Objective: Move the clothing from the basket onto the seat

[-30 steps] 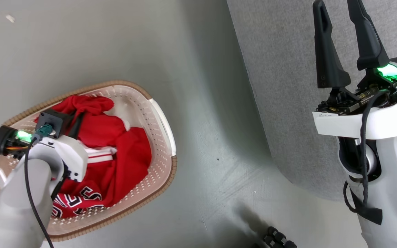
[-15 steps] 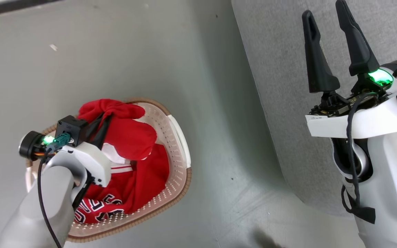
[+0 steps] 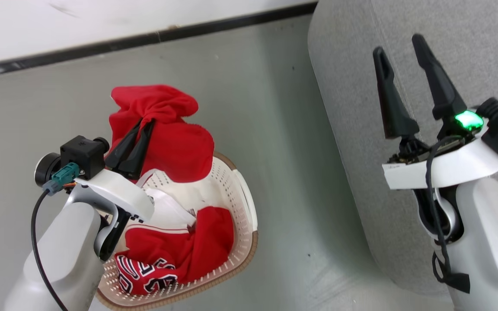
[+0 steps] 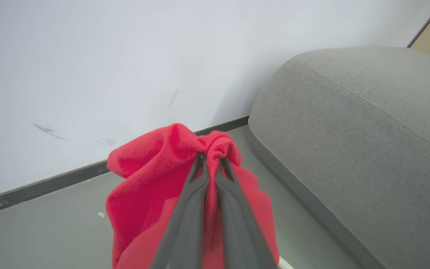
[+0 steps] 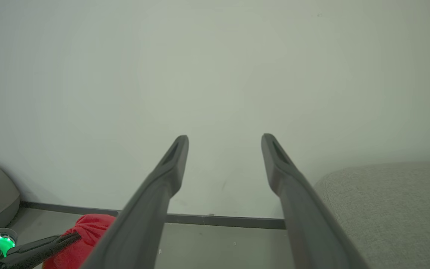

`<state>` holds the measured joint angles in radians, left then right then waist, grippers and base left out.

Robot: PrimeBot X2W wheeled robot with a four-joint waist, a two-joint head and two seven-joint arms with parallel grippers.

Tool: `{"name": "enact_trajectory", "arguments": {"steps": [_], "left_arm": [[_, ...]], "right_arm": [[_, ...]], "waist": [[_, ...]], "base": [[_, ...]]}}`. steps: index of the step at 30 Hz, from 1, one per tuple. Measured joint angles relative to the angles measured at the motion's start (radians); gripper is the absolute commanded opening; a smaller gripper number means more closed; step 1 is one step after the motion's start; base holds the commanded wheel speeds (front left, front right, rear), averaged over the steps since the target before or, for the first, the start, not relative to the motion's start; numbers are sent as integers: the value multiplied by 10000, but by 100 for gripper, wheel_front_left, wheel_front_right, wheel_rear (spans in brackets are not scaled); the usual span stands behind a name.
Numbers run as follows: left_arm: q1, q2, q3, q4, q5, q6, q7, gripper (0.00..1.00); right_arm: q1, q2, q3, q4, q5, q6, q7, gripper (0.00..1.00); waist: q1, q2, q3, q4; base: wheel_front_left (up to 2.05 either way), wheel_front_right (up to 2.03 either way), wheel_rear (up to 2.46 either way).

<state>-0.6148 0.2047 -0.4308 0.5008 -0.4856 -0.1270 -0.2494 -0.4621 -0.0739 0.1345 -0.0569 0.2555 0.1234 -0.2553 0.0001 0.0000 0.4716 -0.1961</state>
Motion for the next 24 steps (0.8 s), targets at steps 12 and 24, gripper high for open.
{"name": "enact_trajectory", "arguments": {"steps": [12, 24], "left_arm": [[434, 121, 31, -1304, -389, 0, 0, 0], [531, 140, 44, -1933, -932, 0, 0, 0]], "right_arm": [[883, -278, 449, 407, 117, 0, 0, 100], [1847, -527, 1149, 876, 458, 0, 0, 100]], "waist": [[0, 0, -1366, 409], [0, 0, -2680, 698]], "base": [[0, 0, 0], [0, 0, 0]]}}
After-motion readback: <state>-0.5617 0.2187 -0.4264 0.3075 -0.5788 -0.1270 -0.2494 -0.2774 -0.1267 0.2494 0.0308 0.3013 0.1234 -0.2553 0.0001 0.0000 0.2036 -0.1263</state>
